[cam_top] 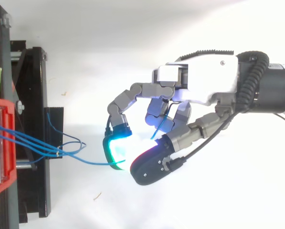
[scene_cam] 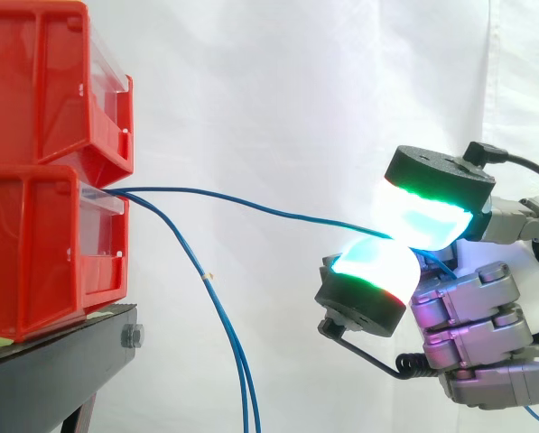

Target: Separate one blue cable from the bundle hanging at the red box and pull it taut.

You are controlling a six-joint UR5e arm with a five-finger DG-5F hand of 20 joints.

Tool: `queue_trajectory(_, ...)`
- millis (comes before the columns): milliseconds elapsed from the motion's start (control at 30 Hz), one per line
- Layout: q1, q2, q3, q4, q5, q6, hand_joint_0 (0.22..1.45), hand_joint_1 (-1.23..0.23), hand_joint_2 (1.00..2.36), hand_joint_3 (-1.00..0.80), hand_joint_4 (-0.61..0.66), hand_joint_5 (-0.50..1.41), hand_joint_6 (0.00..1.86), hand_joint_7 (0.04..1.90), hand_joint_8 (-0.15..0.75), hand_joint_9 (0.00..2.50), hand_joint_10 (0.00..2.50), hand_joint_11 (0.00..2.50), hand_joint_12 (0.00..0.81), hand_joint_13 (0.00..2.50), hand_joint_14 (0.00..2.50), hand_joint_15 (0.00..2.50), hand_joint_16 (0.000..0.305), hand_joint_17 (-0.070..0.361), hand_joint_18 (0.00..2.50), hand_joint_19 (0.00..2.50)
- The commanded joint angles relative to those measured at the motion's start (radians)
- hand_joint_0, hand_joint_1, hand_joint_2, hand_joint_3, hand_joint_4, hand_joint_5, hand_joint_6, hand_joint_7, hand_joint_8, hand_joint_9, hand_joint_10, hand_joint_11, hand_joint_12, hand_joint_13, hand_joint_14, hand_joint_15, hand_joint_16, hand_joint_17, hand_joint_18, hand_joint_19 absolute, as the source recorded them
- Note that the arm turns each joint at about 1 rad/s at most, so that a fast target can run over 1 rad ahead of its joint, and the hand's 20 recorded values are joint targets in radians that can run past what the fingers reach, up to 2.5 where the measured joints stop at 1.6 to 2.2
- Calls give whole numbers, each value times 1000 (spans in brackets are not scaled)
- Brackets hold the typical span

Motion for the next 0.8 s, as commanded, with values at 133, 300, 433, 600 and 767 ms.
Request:
queue_trajectory(133, 0, 1, 1, 0, 0, 0, 639, -758, 1004, 43, -181, -129, 884, 1172, 344, 1383, 1994, 1728, 378, 1358, 1928, 1713, 60, 136, 1541, 1206)
queue_trajectory(300, 0, 0, 0, 0, 0, 0, 638, -756, 1004, 40, -176, -129, 884, 1181, 344, 1385, 1991, 1733, 378, 1357, 1946, 1678, 61, 136, 1540, 1203)
queue_trajectory(433, 0, 0, 1, 0, 0, 0, 637, -756, 1004, 37, -174, -129, 884, 1179, 353, 1383, 1971, 1755, 378, 1358, 1934, 1708, 61, 137, 1538, 1204)
queue_trajectory(600, 0, 0, 0, 0, 0, 0, 636, -755, 1004, 37, -166, -130, 883, 1181, 351, 1382, 1973, 1721, 377, 1353, 1943, 1692, 61, 137, 1538, 1194)
queue_trajectory(767, 0, 0, 1, 0, 0, 0, 636, -755, 1004, 37, -167, -130, 883, 1180, 352, 1383, 1955, 1747, 385, 1352, 1937, 1716, 61, 137, 1537, 1195)
